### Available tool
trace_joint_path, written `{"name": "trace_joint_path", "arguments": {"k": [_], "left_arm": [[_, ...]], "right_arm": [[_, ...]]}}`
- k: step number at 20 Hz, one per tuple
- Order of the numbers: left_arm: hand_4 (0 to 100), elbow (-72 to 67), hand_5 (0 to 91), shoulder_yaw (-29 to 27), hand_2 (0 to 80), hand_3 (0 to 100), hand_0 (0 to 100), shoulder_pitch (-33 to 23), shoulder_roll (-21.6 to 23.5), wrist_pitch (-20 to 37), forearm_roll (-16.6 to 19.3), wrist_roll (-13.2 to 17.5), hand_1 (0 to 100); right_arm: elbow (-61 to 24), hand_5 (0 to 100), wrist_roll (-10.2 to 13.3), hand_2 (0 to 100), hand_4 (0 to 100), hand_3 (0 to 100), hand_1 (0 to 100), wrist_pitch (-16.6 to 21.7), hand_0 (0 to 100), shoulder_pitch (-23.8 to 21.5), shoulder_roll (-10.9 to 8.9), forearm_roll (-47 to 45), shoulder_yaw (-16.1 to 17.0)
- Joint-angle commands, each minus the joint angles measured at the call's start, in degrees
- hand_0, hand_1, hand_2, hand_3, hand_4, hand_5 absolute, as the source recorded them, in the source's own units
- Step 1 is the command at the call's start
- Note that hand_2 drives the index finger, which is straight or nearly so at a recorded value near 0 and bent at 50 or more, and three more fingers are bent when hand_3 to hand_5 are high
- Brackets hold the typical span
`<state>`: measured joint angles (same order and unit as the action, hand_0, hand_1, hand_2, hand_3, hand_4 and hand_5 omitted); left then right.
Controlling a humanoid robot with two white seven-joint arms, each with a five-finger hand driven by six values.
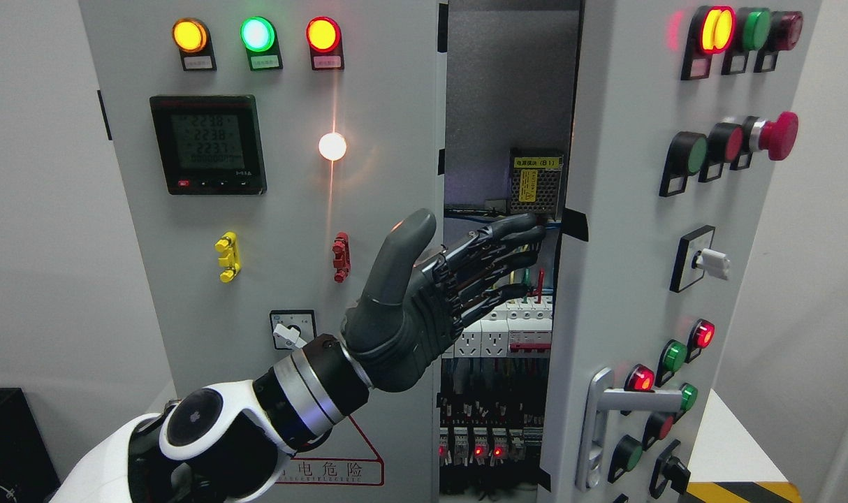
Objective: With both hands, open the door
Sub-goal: 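Raise the left hand into the gap beside the ajar door panel, then hook the left hand fingers behind the ajar door's edge and push outward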
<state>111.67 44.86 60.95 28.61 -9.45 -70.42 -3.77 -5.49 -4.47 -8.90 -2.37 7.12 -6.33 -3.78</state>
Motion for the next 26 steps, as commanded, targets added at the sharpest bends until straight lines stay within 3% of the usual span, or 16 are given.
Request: {"name": "trace_joint_path", "arguments": {"k": [1, 7, 26], "left_arm": [[0, -1.9, 0.0, 2.0, 0.0, 0, 0, 3.7, -1.7, -0.6, -8.8, 0.1, 0], [0, -4.3, 0.0, 3.5, 0.0, 0, 0, 8.4, -1.9, -4.1, -14.6, 0.1, 0], [0, -3.3, 0.0, 4.4, 0.0, 0, 0, 9.6, -2.9, -5.4, -16.5, 0.2, 0]], "right_arm": [[0.0, 0, 0.0, 0, 0, 0, 0, 0.0, 0, 0.0, 0.00, 0.0, 0.0], [0.0, 0, 0.0, 0, 0, 0, 0, 0.0, 0, 0.0, 0.00, 0.0, 0.0], [0.0, 0, 0.0, 0, 0, 0, 0, 0.0, 0, 0.0, 0.00, 0.0, 0.0]]}}
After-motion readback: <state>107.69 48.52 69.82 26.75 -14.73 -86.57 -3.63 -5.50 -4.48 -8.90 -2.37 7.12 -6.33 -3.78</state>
